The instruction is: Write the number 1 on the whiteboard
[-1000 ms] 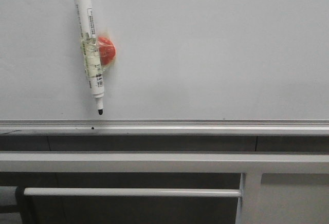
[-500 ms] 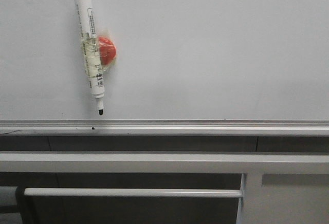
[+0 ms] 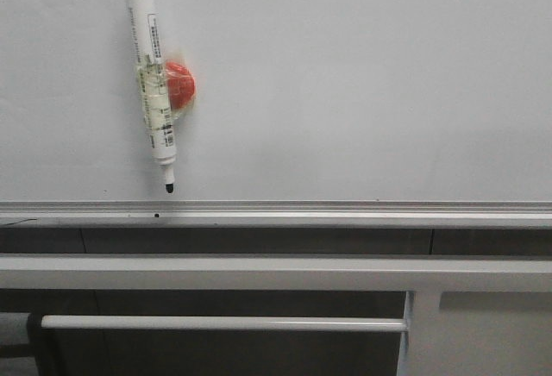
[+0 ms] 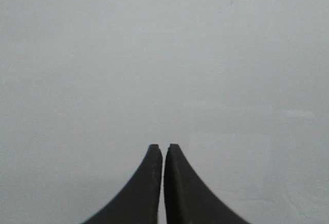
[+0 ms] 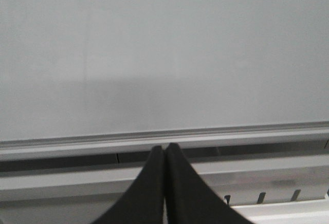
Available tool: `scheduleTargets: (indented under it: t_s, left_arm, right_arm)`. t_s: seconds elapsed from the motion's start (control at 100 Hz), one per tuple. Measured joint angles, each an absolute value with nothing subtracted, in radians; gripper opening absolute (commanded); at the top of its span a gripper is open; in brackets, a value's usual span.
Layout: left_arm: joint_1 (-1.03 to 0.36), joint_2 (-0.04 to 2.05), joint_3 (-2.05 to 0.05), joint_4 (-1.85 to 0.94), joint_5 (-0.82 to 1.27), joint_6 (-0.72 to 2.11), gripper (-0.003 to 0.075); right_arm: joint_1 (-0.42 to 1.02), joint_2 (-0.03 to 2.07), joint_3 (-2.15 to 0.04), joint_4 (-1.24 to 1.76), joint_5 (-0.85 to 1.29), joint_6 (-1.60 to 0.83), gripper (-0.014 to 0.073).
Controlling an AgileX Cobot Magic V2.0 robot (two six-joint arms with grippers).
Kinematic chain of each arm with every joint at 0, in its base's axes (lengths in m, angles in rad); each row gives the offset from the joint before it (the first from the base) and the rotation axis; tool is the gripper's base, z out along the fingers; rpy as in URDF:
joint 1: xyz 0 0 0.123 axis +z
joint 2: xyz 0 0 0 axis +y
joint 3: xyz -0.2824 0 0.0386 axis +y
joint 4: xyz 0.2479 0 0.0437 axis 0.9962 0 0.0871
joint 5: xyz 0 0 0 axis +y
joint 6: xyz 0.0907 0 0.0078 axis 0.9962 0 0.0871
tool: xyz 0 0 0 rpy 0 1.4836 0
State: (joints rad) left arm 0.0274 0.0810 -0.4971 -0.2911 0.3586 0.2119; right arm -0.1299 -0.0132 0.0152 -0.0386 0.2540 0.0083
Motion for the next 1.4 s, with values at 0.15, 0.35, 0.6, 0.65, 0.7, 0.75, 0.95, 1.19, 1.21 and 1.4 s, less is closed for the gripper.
scheduleTargets:
  t_s: [0.15,0.35,0.6,0.65,0.7,0.75,0.95,1.19,1.21,1.4]
  left_arm:
    - [0.021,0.109,-0.552,-0.31,0.379,0.231,-0.002]
    - [-0.026,0.168,-0.557,-0.315,0.373,0.275,-0.002]
    - [-0.037,0.205,-0.555,-0.337,0.397,0.286,0.0006]
    - [-0.043,0.205,-0.542,-0.359,0.397,0.297,0.0051]
    - [-0.05,0.205,-0.524,-0.391,0.397,0.317,0.0113]
    - [-0.057,0.205,-0.501,-0.435,0.397,0.346,0.0188]
    - [-0.083,0.205,-0.405,-0.686,0.399,0.51,0.0412]
    - [-0.083,0.205,-0.336,-0.891,0.406,0.687,0.041]
    - [-0.083,0.205,-0.329,-0.907,0.41,0.701,0.041]
    - [-0.083,0.205,-0.276,-1.071,0.445,0.849,0.041]
  right_arm:
    - [-0.13,-0.013,0.015,-0.041,0.228,0.008,-0.0063]
    - [-0.13,-0.013,0.015,0.01,0.117,0.04,-0.0063]
    - [-0.13,-0.013,0.015,0.239,-0.139,0.125,-0.0063]
    - [-0.13,-0.013,0.015,0.246,-0.159,0.127,-0.0063]
    - [-0.13,-0.013,0.015,0.249,-0.162,0.127,-0.0063]
    - [-0.13,-0.013,0.015,0.249,-0.156,0.127,-0.0063]
    - [-0.13,-0.013,-0.012,0.249,0.035,0.127,-0.0063]
    - [-0.13,0.008,-0.203,0.249,0.349,0.076,-0.0063]
    - [-0.13,0.016,-0.218,0.249,0.375,0.072,-0.0063]
    - [-0.13,0.099,-0.331,0.246,0.539,0.054,-0.0063]
